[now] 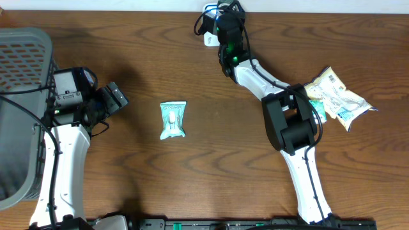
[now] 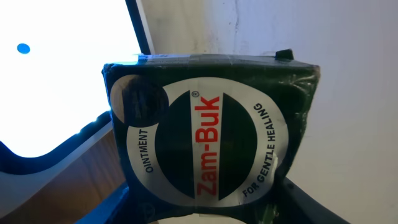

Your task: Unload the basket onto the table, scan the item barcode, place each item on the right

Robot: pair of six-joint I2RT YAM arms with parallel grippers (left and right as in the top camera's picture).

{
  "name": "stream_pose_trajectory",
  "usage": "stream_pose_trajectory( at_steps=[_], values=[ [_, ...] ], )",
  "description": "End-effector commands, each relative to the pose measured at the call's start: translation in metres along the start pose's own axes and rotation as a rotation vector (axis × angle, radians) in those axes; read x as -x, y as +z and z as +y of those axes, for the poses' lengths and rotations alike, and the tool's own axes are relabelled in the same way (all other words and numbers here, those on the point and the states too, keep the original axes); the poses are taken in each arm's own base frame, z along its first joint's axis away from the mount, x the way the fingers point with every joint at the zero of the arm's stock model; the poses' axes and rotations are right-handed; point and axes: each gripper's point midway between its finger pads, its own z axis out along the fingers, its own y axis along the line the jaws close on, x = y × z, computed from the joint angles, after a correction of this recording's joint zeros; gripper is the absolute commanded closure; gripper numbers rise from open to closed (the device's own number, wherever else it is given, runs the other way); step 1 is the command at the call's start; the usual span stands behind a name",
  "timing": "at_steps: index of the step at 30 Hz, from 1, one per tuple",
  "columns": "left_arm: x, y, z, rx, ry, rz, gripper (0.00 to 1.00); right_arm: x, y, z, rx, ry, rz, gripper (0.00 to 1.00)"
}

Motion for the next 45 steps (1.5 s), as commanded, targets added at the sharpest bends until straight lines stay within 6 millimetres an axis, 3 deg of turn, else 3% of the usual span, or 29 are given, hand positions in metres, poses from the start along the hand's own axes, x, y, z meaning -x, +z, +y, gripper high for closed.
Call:
stream_pose_trajectory(
  at_steps=[1,10,12,17,21,23,24,26,27,30,31,33,38,43,45],
  values=[
    [0.002,-0.001,0.002,0.010,0.006,-0.007,0.02,0.005,-0.003,-0.010,-0.012,0.012,-0.017,0.51],
    [0.002,-0.001,0.002,0.010,0.006,-0.007,0.02,0.015,-0.005,-0.009,-0.004,0.089,-0.062,0.48],
    [0.002,-0.001,0.002,0.010,0.006,-0.006,0.02,0.022,-0.010,-0.019,-0.016,0.156,-0.076,0.45],
    [0.002,-0.001,0.002,0.010,0.006,-0.007,0.02,0.029,-0.038,-0.086,-0.041,0.426,-0.121,0.44],
    [0.002,-0.001,0.002,0.010,0.006,-0.007,0.02,0.040,-0.078,-0.111,0.165,0.582,-0.212,0.44],
    [0.002,-0.001,0.002,0.010,0.006,-0.006,0.02,0.053,-0.115,-0.107,0.395,0.669,-0.305,0.43],
    [0.002,-0.001,0.002,0.010,0.006,-0.007,0.02,0.061,-0.143,-0.103,0.563,0.710,-0.375,0.43],
    [0.002,-0.001,0.002,0.010,0.006,-0.007,0.02,0.061,-0.185,-0.099,0.782,0.734,-0.447,0.44],
    [0.002,-0.001,0.002,0.010,0.006,-0.007,0.02,0.049,-0.217,-0.098,0.932,0.776,-0.434,0.46],
    [0.002,-0.001,0.002,0.010,0.006,-0.007,0.02,0.018,-0.249,-0.084,1.105,0.855,-0.276,0.46],
    [0.002,-0.001,0.002,0.010,0.006,-0.007,0.02,-0.001,-0.264,-0.070,1.188,0.883,-0.151,0.45],
    [0.002,-0.001,0.002,0.010,0.006,-0.007,0.02,-0.020,-0.278,-0.054,1.272,0.912,-0.014,0.43],
    [0.002,-0.001,0.002,0.010,0.006,-0.007,0.02,-0.030,-0.279,-0.028,1.341,0.992,0.149,0.40],
    [0.002,-0.001,0.002,0.010,0.006,-0.007,0.02,-0.021,-0.231,0.021,1.223,1.151,0.322,0.35],
    [0.002,-0.001,0.002,0.010,0.006,-0.006,0.02,-0.025,-0.199,0.050,1.096,1.227,0.436,0.21]
  ],
)
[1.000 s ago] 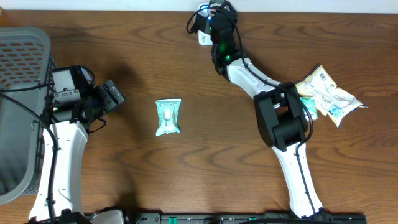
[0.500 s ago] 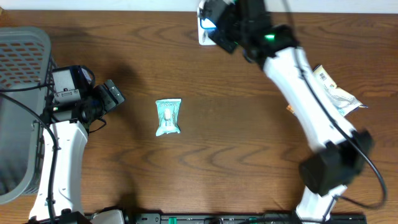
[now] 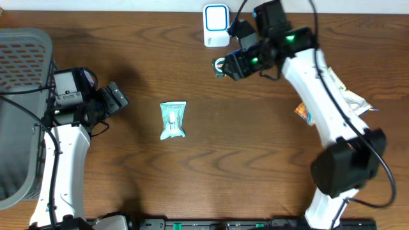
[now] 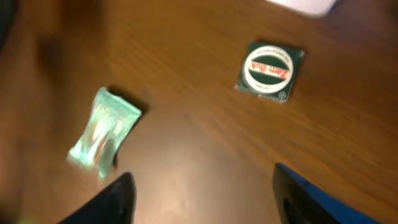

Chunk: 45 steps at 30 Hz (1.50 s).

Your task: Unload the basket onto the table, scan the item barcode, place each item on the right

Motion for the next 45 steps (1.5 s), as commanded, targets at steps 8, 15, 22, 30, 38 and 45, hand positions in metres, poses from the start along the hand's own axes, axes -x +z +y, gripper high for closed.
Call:
stream_pose_trajectory(
  at_steps=[8,15,22,30,38,45],
  values=[
    [0.002,-0.001,0.002,0.010,0.005,-0.007,0.02,0.003,0.134,-0.069,-0.285,0.203,-0.069,0.01],
    [0.002,-0.001,0.002,0.010,0.005,-0.007,0.02,0.002,0.162,-0.076,-0.355,0.116,-0.084,0.01],
    [0.002,-0.001,0.002,0.010,0.005,-0.007,0.02,-0.012,0.170,-0.069,-0.350,0.083,-0.030,0.22],
    [0.002,-0.001,0.002,0.010,0.005,-0.007,0.02,-0.020,0.172,-0.080,-0.403,0.086,-0.008,0.39],
    [0.002,-0.001,0.002,0.010,0.005,-0.007,0.02,-0.043,0.158,-0.081,-0.415,0.099,0.099,0.48],
    [0.002,-0.001,0.002,0.010,0.005,-0.007,0.02,-0.076,0.059,-0.084,-0.452,0.184,0.278,0.40]
  ],
)
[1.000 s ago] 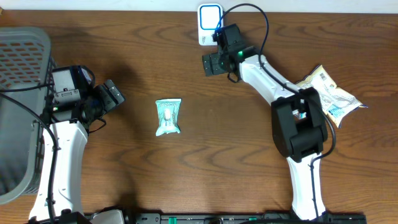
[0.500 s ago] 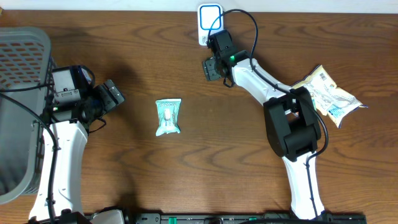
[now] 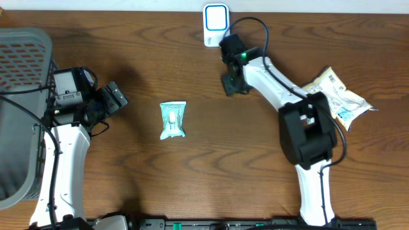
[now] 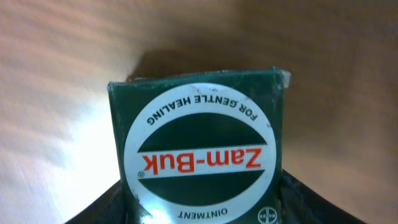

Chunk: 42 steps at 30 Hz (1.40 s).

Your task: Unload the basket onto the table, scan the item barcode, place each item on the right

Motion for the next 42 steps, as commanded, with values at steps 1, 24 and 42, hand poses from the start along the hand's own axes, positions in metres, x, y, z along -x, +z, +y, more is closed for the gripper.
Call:
stream_pose_trajectory(
  at_steps=[1,24,42],
  values=[
    [0.002,-0.001,0.002,0.010,0.005,-0.007,0.02,-0.010,-0.051,-0.035,-0.029,0.064,0.002,0.39],
    [0.002,-0.001,0.002,0.010,0.005,-0.007,0.02,0.007,-0.031,0.063,0.313,0.066,-0.044,0.80],
    [0.002,-0.001,0.002,0.010,0.005,-0.007,0.02,-0.048,0.025,-0.043,-0.131,0.301,0.191,0.93]
  ],
)
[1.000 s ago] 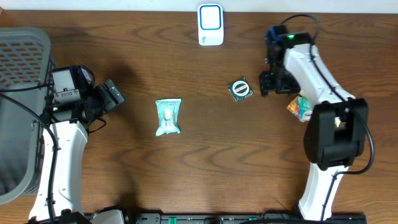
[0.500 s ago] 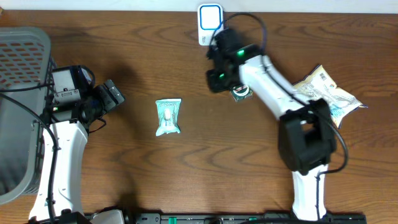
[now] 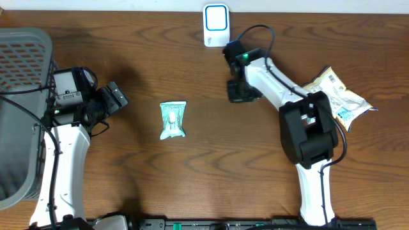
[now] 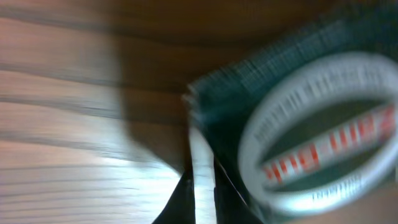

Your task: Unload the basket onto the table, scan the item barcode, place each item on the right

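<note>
A dark green Zam-Buk box [image 4: 298,124] with a round white label fills the right of the blurred right wrist view, tilted. Its pale edge runs down between the two dark fingers [image 4: 183,202] of my right gripper [image 4: 204,205], which stands shut on the box. In the overhead view that gripper [image 3: 241,91] is low over the table, below the white scanner [image 3: 216,24] at the back edge. My left gripper [image 3: 114,97] hovers at the left, away from everything; its jaws are not readable.
A green packet [image 3: 172,119] lies mid-table, left of the right gripper. Several snack packs [image 3: 335,96] lie at the right. A grey basket [image 3: 22,70] stands at the left edge.
My right gripper has shifted a little toward the near side and right of where it was. The box, squarely between the fingers before, now sits tilted with its edge between them.
My right gripper first held the Zam-Buk box up at the scanner on the back edge. Then the box lay on the table near the scanner with the fingers apart above it. Then the gripper was down around the box, and now holds it by an edge.
</note>
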Robot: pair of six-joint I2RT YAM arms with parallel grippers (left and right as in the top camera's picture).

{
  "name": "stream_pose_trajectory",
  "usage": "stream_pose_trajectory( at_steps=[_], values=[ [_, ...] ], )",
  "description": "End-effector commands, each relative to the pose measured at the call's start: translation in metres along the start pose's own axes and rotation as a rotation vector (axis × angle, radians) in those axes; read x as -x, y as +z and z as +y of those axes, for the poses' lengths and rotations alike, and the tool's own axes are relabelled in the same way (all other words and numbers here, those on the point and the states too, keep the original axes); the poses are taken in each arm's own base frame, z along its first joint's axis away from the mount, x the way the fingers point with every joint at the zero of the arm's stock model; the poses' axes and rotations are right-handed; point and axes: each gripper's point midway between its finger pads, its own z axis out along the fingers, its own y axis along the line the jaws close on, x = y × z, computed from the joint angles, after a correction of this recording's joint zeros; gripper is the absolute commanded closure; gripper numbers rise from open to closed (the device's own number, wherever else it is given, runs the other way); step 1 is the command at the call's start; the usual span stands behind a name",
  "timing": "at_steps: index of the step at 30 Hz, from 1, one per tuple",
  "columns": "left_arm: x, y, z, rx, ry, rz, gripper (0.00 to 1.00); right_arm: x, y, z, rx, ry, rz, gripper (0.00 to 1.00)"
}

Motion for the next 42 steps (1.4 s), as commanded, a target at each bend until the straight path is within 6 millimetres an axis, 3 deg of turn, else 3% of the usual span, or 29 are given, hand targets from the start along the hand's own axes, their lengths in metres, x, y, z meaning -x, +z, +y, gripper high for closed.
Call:
stream_pose_trajectory(
  at_steps=[1,6,9,13,17,20,24,28,32,42],
  values=[
    [0.002,-0.001,0.002,0.010,0.006,-0.007,0.02,-0.003,0.012,-0.042,-0.108,0.090,0.037,0.92],
    [0.002,-0.001,0.002,0.010,0.006,-0.007,0.02,-0.001,0.015,-0.077,-0.105,0.184,0.069,0.92],
    [0.002,-0.001,0.002,0.010,0.006,-0.007,0.02,0.002,0.017,-0.080,-0.051,0.173,0.081,0.92],
    [0.002,-0.001,0.002,0.010,0.006,-0.007,0.02,0.009,0.012,-0.038,0.186,0.002,0.069,0.91],
    [0.002,-0.001,0.002,0.010,0.006,-0.007,0.02,0.023,-0.010,0.016,0.347,-0.101,-0.014,0.93],
    [0.002,-0.001,0.002,0.010,0.006,-0.007,0.02,0.038,-0.009,0.023,0.302,-0.029,-0.083,0.96],
    [0.002,-0.001,0.002,0.010,0.006,-0.007,0.02,0.065,0.000,-0.002,0.120,0.163,-0.211,0.96],
    [0.002,-0.001,0.002,0.010,0.006,-0.007,0.02,0.071,0.008,-0.013,0.059,0.188,-0.234,0.95],
    [0.002,-0.001,0.002,0.010,0.006,-0.007,0.02,0.062,0.015,-0.036,-0.022,0.208,-0.195,0.94],
    [0.002,-0.001,0.002,0.010,0.006,-0.007,0.02,0.034,0.024,-0.117,-0.126,0.325,-0.040,0.99]
  ],
)
